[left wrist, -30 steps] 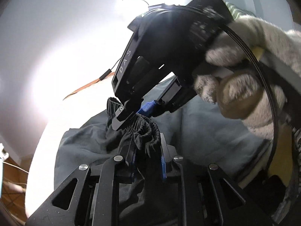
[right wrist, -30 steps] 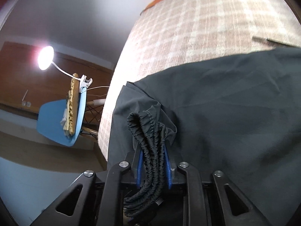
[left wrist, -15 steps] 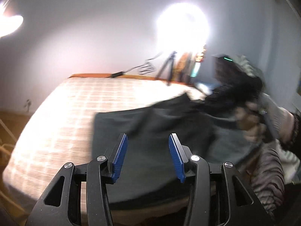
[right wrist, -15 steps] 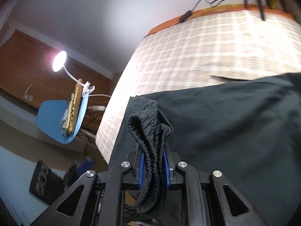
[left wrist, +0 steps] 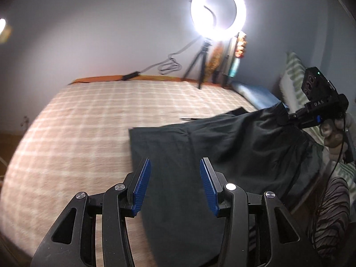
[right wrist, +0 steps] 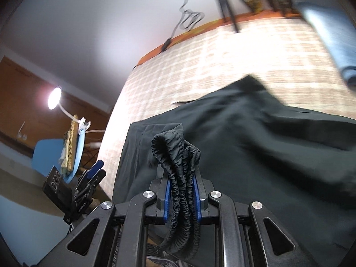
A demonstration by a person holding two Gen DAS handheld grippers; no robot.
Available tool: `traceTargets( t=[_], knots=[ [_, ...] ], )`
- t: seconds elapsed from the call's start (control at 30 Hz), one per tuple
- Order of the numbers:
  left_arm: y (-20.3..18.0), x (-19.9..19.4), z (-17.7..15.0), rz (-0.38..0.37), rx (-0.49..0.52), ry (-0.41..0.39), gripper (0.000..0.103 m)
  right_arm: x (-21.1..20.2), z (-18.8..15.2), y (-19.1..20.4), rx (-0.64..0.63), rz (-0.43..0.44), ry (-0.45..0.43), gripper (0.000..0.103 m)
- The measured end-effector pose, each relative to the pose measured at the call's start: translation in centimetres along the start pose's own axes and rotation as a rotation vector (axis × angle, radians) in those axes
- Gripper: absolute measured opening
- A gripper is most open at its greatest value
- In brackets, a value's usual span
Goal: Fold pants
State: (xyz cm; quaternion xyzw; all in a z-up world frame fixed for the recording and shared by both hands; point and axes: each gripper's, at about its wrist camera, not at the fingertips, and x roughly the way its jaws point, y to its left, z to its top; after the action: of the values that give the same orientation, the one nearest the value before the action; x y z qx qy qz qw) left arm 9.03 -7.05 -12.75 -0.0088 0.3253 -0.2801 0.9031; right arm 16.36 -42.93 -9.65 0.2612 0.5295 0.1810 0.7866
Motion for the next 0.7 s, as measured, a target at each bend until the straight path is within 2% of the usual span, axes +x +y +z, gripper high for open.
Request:
traceTargets(
  t=[0.27,0.4,0.53,0.7],
  knots=[
    [-5.5,2.7,1.3,-0.078,0.119,0.006,0.044,-5.6,-0.6,-5.8,0.055,-0.075,-0.038,0.016],
    [-7.6,4.3,1.2,-0.117,0.166,0.035,0.044,-8.4,-0.9,-9.1,0.092,-0.129,-0.060,0.016],
    [-8.8,5.2,1.0,-0.122,0.207,0.054,0.044,-10.7,-1.3,-12.2,0.126,-0.180,-0.076,0.016],
    [-8.8,5.9,1.0,-0.131,0.191,0.073,0.044,-12.8,-1.9,-15.4,0.174,-0.247,-0.080,0.016]
  ],
)
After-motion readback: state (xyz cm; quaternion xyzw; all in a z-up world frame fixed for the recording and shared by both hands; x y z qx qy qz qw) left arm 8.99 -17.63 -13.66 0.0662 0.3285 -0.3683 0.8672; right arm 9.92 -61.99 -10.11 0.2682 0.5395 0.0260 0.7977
